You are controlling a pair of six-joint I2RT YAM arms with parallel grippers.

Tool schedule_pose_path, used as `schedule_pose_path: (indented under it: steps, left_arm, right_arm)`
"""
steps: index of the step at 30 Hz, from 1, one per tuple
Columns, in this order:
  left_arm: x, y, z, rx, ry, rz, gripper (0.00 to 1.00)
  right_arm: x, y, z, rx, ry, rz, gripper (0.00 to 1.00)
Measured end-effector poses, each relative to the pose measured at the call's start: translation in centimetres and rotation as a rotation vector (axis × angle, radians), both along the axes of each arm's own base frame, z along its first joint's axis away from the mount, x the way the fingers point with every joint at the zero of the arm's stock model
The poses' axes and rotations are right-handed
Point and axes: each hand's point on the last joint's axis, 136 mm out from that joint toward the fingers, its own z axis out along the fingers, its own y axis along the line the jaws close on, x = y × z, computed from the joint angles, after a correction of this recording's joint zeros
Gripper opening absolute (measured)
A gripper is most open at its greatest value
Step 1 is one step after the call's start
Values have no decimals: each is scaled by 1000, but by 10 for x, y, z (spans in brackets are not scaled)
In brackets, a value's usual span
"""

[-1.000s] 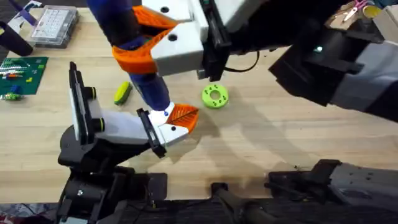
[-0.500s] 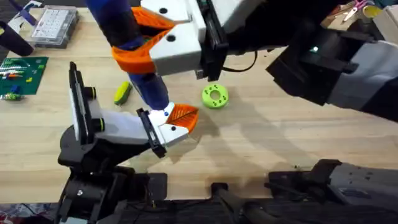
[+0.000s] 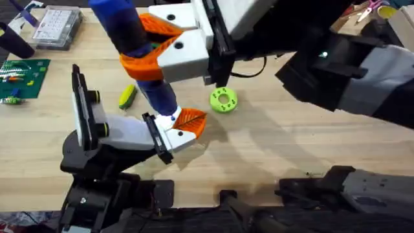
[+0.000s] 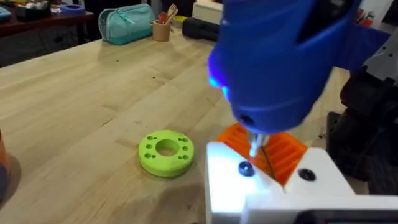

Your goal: Pick up the gripper from the table and insert it into the empty holder that is missing its gripper. Then pick up a screw, insert it into the mounting hole, and use the screwdriver to tighten it. Finally, clean up the table by picking up the vegetable and placing it into the bucket.

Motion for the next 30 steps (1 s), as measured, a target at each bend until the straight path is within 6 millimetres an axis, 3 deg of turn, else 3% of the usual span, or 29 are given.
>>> schedule_pose_path:
  steps: [8, 30]
  left_arm:
    - [0, 0, 0, 0, 1, 0, 18]
    - [0, 0, 0, -4, 9, -2, 18]
  right_arm:
    - [7, 6, -14, -27, 29, -1, 52]
    - [9, 6, -18, -43, 49, -14, 50]
